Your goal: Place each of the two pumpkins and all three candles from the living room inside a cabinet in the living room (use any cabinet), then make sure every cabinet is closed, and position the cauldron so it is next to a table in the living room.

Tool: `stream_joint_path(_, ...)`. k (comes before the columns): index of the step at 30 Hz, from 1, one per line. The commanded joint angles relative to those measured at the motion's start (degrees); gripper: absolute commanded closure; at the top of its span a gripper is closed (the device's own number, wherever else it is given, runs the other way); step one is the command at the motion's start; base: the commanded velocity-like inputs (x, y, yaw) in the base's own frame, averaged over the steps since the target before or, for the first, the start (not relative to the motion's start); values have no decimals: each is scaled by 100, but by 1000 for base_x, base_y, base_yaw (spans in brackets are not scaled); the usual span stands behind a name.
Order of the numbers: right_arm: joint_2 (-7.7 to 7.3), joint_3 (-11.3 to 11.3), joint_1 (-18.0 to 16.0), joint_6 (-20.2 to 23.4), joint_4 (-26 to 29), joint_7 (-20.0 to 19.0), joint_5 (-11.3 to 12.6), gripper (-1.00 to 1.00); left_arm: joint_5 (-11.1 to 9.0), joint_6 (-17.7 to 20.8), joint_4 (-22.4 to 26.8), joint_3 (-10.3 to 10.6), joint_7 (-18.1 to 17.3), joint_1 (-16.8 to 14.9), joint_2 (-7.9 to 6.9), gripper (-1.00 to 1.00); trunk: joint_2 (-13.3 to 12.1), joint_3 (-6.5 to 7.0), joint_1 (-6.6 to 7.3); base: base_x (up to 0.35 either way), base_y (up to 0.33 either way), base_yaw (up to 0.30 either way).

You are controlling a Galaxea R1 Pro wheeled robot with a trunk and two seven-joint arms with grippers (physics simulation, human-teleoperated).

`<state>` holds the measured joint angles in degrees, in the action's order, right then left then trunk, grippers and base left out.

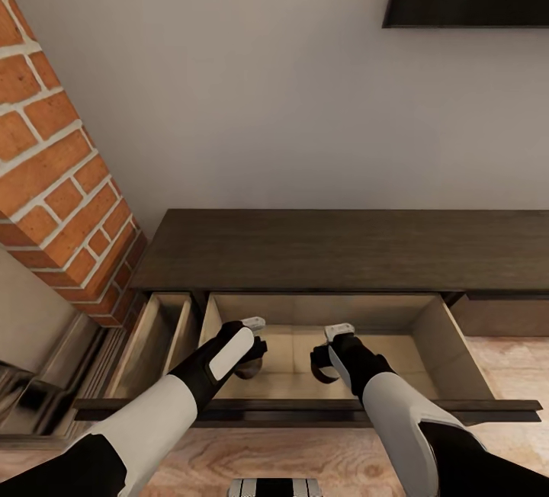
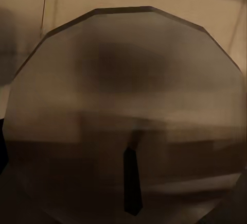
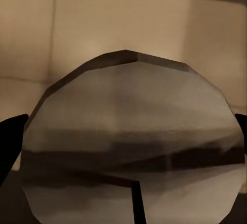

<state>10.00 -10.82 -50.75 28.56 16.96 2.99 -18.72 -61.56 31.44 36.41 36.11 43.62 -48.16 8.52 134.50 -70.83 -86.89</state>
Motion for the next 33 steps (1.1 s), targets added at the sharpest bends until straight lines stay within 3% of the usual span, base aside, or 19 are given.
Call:
stream_joint_path(1, 0, -1, -2, -2, -1, 0, 0, 100, 13, 7, 3, 1, -3, -1, 0, 100, 42, -18, -22, 0, 0, 0)
stream_joint_path(18, 0, -8, -5, -253, -19, -43, -4, 100, 13, 12, 7, -7, -3, -1, -8, 100, 724, -323, -396, 0, 0, 0)
stream_joint_path(33, 0, -2, -5, -225, -17, -32, -9, 100, 4, 8, 51, -8, -3, -1, -17, 100, 724, -323, -396, 0, 0, 0)
